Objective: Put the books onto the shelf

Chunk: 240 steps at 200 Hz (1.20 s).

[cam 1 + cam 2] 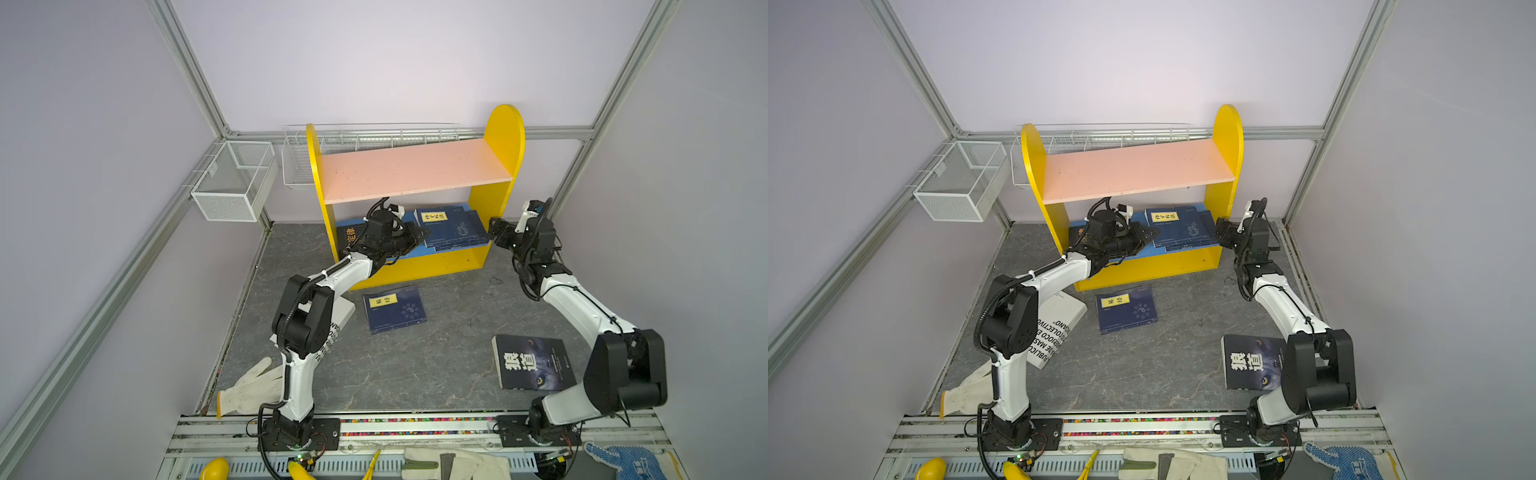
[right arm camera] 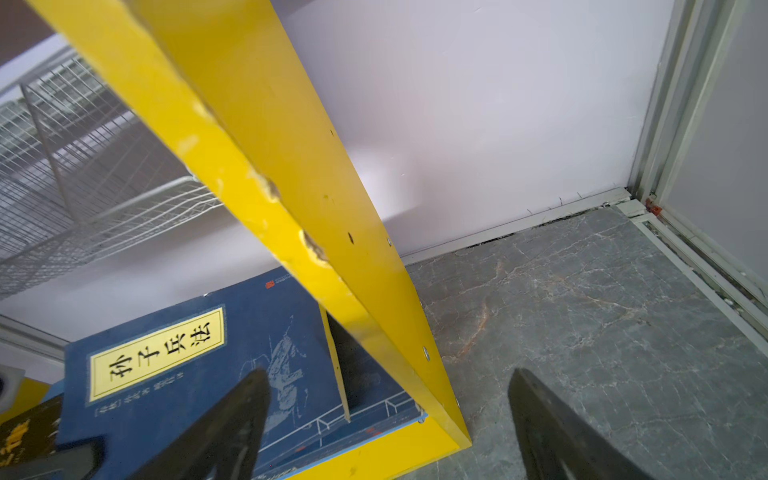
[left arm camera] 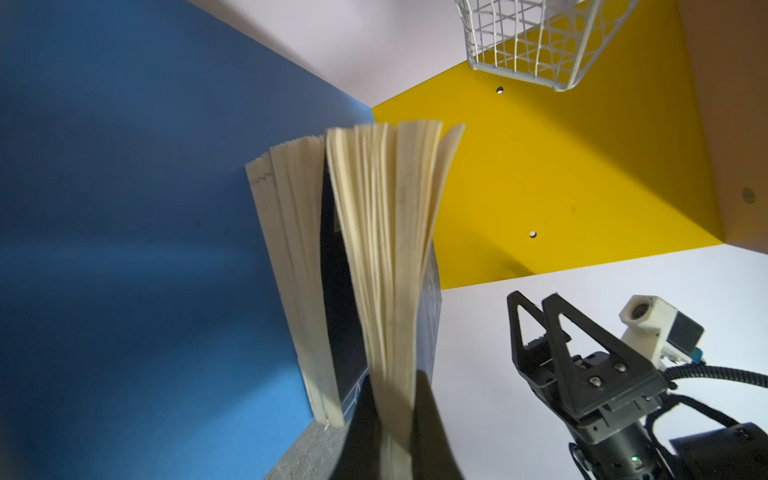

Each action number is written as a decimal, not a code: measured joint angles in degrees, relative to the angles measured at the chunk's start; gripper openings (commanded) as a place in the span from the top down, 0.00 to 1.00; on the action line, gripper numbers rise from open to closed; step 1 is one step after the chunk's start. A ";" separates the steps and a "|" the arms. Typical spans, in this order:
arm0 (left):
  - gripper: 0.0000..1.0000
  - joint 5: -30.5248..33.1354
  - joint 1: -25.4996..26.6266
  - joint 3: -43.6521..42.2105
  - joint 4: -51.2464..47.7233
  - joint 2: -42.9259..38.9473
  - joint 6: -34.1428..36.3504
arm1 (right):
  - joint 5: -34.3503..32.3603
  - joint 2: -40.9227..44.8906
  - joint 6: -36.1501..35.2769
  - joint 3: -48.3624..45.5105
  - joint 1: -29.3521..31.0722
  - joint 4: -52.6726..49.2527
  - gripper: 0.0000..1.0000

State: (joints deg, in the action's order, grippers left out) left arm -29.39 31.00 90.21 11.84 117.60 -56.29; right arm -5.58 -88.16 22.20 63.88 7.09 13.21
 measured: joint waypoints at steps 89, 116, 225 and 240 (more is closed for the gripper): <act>1.00 -0.85 -0.15 0.63 -0.61 0.70 -0.28 | 0.50 -9.44 -4.00 3.17 -0.22 7.76 0.61; 1.00 -1.38 -0.20 1.27 -1.46 0.85 -0.31 | 1.55 -9.49 -4.28 3.23 0.02 8.28 0.74; 1.00 -8.44 -0.74 4.17 -1.90 2.12 -3.74 | 1.49 -2.03 -8.61 -5.05 0.98 9.25 0.82; 1.00 -9.64 -0.74 4.52 -2.62 2.16 -3.58 | 0.81 -0.42 -8.28 -6.03 1.44 8.09 0.82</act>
State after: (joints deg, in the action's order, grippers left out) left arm -39.03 30.26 94.74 9.21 119.77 -59.88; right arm -4.78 -88.58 13.91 57.84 8.54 21.30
